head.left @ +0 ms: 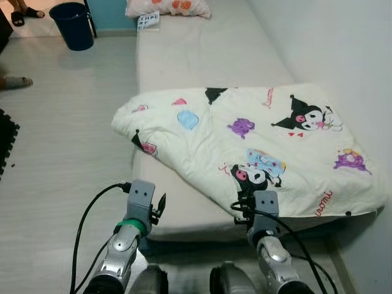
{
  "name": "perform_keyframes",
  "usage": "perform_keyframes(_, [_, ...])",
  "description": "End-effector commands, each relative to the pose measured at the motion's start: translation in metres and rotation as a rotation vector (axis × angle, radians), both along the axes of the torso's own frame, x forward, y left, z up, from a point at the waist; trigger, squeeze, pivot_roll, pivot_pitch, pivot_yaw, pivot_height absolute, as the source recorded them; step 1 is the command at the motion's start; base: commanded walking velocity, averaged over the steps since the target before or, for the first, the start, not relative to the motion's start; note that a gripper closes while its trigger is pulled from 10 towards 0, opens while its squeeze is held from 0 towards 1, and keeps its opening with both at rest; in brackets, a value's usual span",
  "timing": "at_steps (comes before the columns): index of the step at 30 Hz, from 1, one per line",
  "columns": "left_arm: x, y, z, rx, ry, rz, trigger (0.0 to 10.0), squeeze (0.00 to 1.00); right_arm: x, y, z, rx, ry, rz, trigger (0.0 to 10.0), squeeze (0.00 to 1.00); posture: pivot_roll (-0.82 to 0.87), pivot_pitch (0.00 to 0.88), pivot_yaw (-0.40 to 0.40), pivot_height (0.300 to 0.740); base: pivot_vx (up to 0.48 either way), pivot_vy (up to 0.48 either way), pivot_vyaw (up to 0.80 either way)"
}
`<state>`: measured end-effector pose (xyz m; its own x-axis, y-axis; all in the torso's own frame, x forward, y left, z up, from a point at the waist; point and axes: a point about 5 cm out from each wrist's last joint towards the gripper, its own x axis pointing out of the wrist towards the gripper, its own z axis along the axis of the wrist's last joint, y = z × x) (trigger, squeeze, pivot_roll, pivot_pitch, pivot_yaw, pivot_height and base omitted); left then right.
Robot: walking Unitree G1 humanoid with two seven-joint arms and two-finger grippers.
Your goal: Clean up the room
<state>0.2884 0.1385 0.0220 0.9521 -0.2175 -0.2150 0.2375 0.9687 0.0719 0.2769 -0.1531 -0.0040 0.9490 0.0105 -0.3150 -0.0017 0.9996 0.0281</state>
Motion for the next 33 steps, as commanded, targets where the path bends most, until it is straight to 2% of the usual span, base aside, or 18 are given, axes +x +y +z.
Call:
perform_keyframes(1, [-0.0047, 0.0007, -0.005, 0.008, 0.016, -0.001, 10.0, 0.0, -0.0066, -0.0002, -0.0062, 0.016, 0.024, -0.013, 10.0, 0.0, 0.0, 0.137, 0.031, 0.627, 0.0, 0.0, 0.0])
perform_keyframes(5, [-0.0036, 0.0021, -0.0038, 0.016, 0.012, 0.009, 10.0, 0.0, -0.0066, 0.0003, -0.0062, 0.015, 0.024, -0.014, 10.0, 0.0, 0.0, 0.139, 0.031, 0.614, 0.0, 0.0, 0.0])
perform_keyframes(12, [0.0003, 0.0065, 0.0013, 0.029, -0.019, 0.042, 10.0, 0.0, -0.0048, 0.001, -0.0044, 0.014, 0.016, -0.011, 10.0, 0.0, 0.0, 0.142, 0.028, 0.614, 0.0, 0.0, 0.0])
perform_keyframes(33, [-0.0005, 0.0075, 0.0, 0.037, -0.017, 0.051, 10.0, 0.0, -0.0028, 0.0031, -0.0028, 0.014, 0.01, -0.001, 10.0, 0.0, 0.0, 0.127, 0.027, 0.614, 0.0, 0.0, 0.0])
